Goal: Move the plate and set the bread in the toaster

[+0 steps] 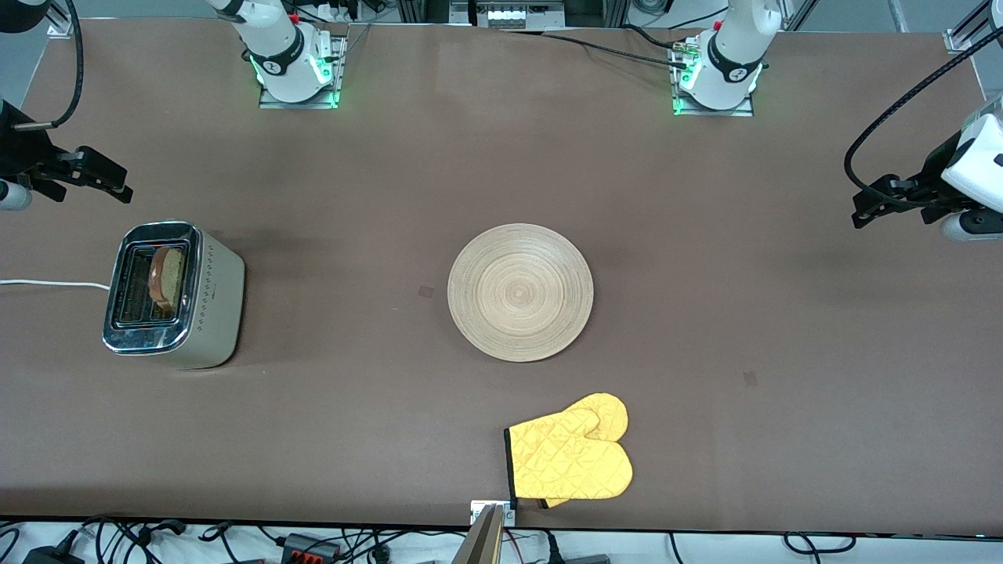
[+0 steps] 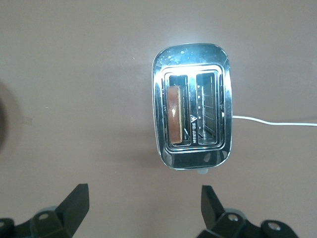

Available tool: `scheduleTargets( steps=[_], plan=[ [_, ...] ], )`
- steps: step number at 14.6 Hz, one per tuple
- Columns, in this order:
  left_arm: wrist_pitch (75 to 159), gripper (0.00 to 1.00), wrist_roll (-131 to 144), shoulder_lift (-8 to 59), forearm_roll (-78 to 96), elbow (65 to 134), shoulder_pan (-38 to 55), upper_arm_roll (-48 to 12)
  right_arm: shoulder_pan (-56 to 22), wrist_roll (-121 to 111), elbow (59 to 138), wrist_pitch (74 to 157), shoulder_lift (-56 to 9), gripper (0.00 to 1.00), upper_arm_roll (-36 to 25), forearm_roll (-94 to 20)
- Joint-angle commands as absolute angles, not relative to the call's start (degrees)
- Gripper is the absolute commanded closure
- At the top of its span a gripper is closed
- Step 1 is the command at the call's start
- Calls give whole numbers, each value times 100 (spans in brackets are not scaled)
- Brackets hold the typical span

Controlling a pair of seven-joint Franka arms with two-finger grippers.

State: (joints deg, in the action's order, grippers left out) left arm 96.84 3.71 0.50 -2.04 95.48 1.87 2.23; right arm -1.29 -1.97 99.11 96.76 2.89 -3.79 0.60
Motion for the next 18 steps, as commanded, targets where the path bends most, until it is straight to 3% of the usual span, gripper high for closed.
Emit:
scheduleTargets(
  steps=[1,18],
  plan=[
    [9650,0,316,141,-176,9378,167,220,-35,-255,10011,9563,396,0,-264,141],
    [9659,0,316,158,-176,9378,167,202,193,-211,10046,9422,466,0,-26,79]
  ],
)
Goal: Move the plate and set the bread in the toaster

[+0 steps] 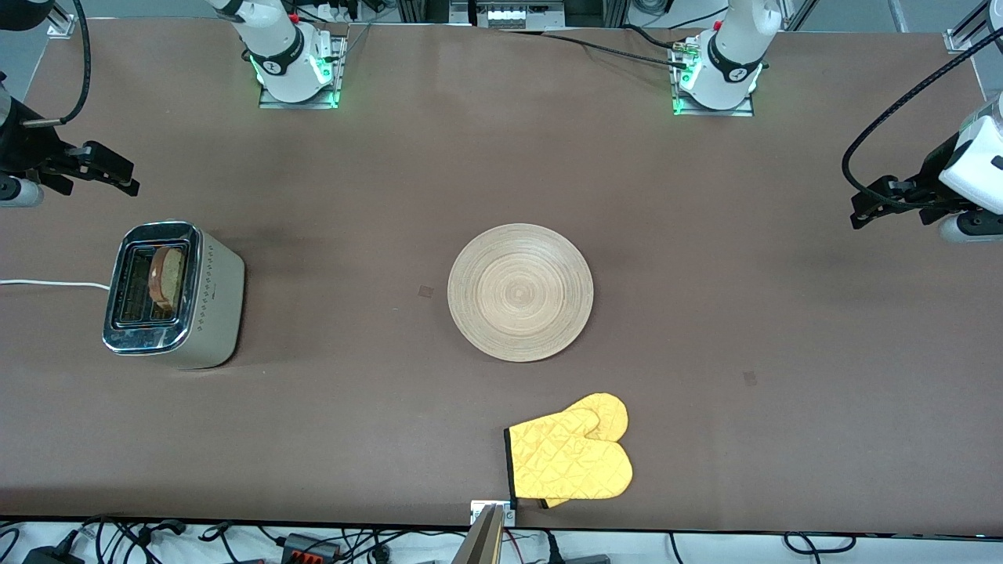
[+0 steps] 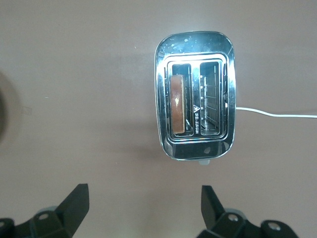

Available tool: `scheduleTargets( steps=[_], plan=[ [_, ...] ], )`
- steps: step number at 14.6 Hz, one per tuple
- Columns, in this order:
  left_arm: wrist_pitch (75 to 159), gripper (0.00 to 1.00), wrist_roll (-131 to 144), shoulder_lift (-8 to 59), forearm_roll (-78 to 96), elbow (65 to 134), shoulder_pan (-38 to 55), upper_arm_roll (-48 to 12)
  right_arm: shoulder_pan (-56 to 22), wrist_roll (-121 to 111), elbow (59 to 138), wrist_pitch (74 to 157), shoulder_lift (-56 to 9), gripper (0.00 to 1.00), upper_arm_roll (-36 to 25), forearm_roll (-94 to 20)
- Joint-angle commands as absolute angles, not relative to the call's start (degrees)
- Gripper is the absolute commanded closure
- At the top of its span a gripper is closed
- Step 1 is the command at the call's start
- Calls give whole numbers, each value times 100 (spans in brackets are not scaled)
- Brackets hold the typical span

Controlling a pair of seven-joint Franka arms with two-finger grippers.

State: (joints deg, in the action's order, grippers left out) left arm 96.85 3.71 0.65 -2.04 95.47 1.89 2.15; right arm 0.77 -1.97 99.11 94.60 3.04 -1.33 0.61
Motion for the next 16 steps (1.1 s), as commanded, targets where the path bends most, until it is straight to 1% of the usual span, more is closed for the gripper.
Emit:
scheduleTargets(
  steps=[1,16],
  plan=[
    [9659,0,316,158,-176,9378,176,202,193,-202,10046,9422,466,0,-26,70],
    [9633,0,308,132,-176,9378,158,220,193,-211,10072,9422,545,0,-44,70]
  ],
)
